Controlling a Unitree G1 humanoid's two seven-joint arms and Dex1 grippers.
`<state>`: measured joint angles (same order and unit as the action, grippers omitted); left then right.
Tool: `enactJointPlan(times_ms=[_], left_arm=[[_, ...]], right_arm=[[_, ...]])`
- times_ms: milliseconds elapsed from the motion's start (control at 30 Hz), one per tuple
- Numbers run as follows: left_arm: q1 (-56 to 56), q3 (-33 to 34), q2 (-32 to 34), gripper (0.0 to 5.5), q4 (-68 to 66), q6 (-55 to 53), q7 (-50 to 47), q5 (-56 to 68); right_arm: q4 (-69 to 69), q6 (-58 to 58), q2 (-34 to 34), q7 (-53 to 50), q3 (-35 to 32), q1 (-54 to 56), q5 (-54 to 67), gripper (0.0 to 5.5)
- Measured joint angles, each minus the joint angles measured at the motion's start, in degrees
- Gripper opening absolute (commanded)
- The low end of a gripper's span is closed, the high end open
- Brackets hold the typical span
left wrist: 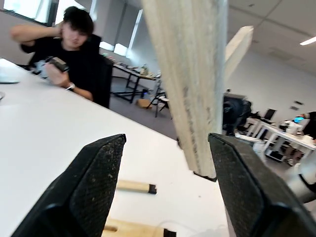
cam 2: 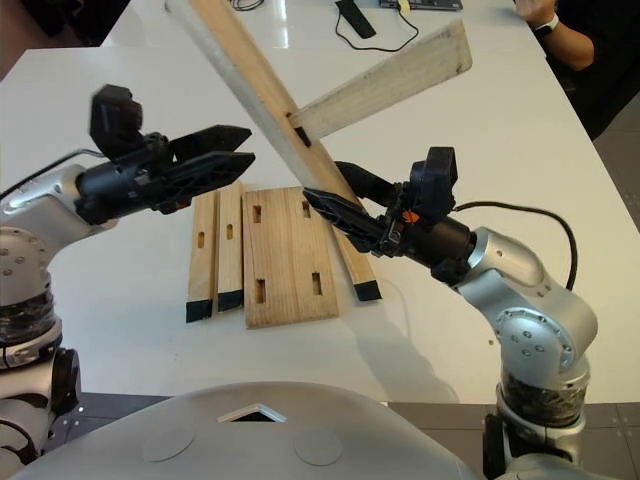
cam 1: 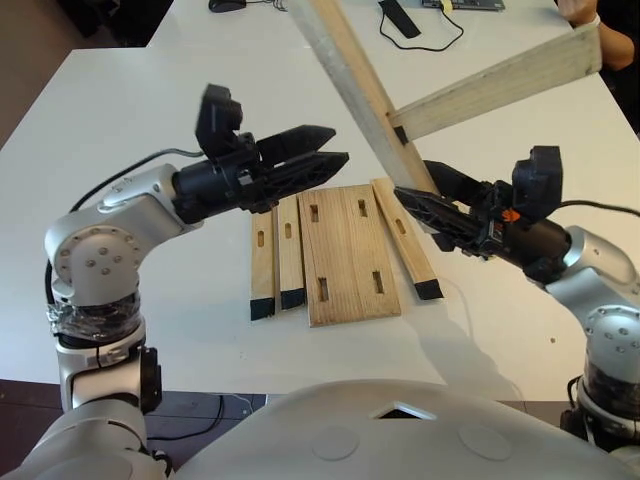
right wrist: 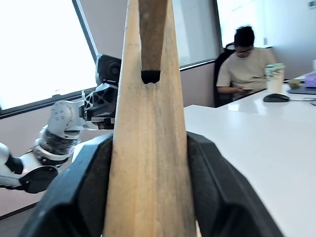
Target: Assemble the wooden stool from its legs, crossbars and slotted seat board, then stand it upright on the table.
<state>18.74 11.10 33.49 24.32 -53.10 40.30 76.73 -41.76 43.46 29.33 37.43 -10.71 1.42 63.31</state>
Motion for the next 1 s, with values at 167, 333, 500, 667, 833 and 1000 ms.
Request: enactJointPlan(times_ms=[167,333,500,667,833,1000], left_arm=[[0.2,0.0,0.7,3.08,1.4,-0.7,3.0,2.8],[0.3,-0.9,0.4,3.08,2.2,-0.3,3.2,3.0],[2.0,-1.5,-0.2,3.08,0.7,0.1,2.5,3.1],[2.7,-2.2,0.0,2.81,1.0,0.1,3.7,3.4],[1.5,-3.6,1.8,2.02,2.3,0.1,6.6,1.4],[-1.4,-5.8,3.5,2.02,4.2,2.7,11.2,-4.1]], right_arm=[[3.4,1.6,3.2,2.2,0.1,3.9,4.5,2.05],[4.2,2.3,5.4,5.5,1.6,3.9,6.5,2.05],[4.4,2.4,5.4,5.3,3.3,4.1,6.7,2.05],[5.7,2.2,5.2,6.4,4.9,3.7,5.7,2.05],[6.0,2.0,5.3,9.2,6.2,3.5,4.2,2.05],[6.1,1.9,6.8,11.7,8.3,2.5,0.8,2.05]])
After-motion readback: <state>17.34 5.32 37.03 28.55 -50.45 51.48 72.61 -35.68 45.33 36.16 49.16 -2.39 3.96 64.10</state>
